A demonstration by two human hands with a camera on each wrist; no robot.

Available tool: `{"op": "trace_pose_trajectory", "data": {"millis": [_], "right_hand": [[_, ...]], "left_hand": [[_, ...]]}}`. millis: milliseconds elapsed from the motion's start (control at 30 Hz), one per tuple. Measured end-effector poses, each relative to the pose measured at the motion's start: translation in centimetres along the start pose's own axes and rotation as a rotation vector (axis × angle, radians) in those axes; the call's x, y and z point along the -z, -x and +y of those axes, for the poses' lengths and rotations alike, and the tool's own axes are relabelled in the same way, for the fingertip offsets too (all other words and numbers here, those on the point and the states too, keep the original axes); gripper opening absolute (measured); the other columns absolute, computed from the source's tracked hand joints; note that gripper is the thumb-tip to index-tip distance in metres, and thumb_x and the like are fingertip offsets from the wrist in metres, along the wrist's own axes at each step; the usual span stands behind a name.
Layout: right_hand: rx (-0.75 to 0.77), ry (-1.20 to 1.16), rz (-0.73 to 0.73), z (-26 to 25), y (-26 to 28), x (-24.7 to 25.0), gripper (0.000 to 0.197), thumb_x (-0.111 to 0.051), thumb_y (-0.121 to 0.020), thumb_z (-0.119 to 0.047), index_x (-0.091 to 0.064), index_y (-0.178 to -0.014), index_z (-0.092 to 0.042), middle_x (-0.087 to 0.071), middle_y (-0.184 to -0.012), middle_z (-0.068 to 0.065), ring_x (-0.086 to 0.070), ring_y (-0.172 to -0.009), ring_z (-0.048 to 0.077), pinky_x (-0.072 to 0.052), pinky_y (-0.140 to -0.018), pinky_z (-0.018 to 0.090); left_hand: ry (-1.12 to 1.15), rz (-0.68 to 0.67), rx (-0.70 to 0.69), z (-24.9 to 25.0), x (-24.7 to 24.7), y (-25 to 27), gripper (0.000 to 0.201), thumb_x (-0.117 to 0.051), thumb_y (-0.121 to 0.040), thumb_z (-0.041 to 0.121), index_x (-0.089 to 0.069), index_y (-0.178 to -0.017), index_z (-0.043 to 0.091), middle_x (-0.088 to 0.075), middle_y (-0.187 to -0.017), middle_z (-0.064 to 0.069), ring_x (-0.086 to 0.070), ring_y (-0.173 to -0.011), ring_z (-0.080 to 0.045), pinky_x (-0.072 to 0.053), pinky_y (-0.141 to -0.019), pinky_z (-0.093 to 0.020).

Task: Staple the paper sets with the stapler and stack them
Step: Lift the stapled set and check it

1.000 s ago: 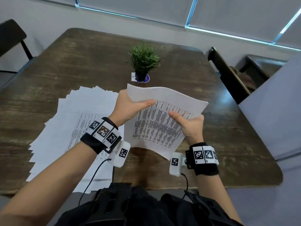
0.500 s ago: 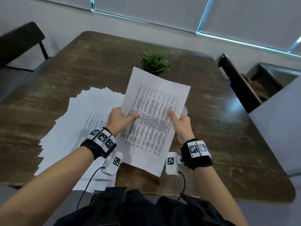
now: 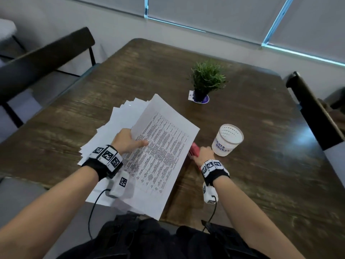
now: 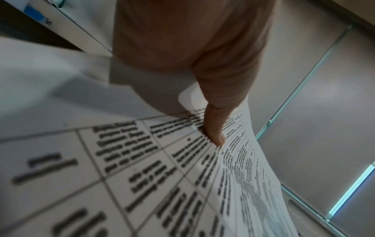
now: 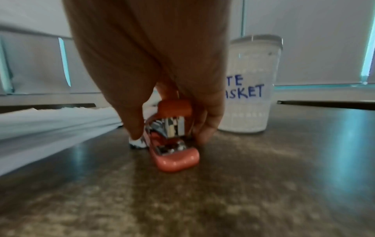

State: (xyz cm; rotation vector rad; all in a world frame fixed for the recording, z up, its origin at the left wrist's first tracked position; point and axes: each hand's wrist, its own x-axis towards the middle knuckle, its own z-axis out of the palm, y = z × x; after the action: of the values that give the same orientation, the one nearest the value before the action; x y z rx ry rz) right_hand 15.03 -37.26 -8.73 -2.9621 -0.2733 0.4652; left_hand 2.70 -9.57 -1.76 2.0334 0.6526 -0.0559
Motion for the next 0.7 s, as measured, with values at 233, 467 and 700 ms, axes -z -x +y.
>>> {"op": "trace_pose_trajectory", "data": {"millis": [233, 467, 700], "right_hand": [[-0.182, -0.578, 0.343, -0.1, 1.5, 1.8, 0.030, -0.056, -0.094, -0.021, -0.045, -0.113, 0.000, -0.061, -0.108, 0.022, -0.061, -0.099, 0.040, -0.049, -0.082, 0.040], [0.095, -1.455, 0.754, -4.3, 5.9, 12.8, 0.029, -0.073, -0.080, -0.042, -0.059, -0.100, -0.025, -0.065, -0.083, -0.006, -0.060, -0.073, 0.012, -0.051, -0.072, 0.029], [0.185, -1.613, 0.716, -6.8, 6.1, 15.9, 0.010, -0.058, -0.097, -0.030, -0.056, -0.096, -0.020, -0.060, -0.074, -0.004, -0.056, -0.062, 0.010, -0.048, -0.058, 0.023]], "left_hand": [[-0.083, -0.057, 0.022, -0.4, -0.1, 0.1, 0.053, -0.086, -0.069, 0.034, -0.065, -0.109, 0.006, -0.070, -0.099, -0.009, -0.066, -0.091, -0.026, -0.056, -0.083, -0.041], [-0.262, -0.159, -0.115, 3.4, -2.3, 1.2, 0.044, -0.083, -0.072, 0.039, -0.064, -0.093, 0.005, -0.069, -0.087, -0.010, -0.068, -0.081, -0.025, -0.056, -0.067, -0.034], [-0.304, -0.201, -0.267, 6.3, -4.4, 2.3, 0.038, -0.082, -0.072, 0.043, -0.054, -0.071, 0.018, -0.060, -0.069, 0.001, -0.057, -0.059, -0.012, -0.043, -0.050, -0.023]]}}
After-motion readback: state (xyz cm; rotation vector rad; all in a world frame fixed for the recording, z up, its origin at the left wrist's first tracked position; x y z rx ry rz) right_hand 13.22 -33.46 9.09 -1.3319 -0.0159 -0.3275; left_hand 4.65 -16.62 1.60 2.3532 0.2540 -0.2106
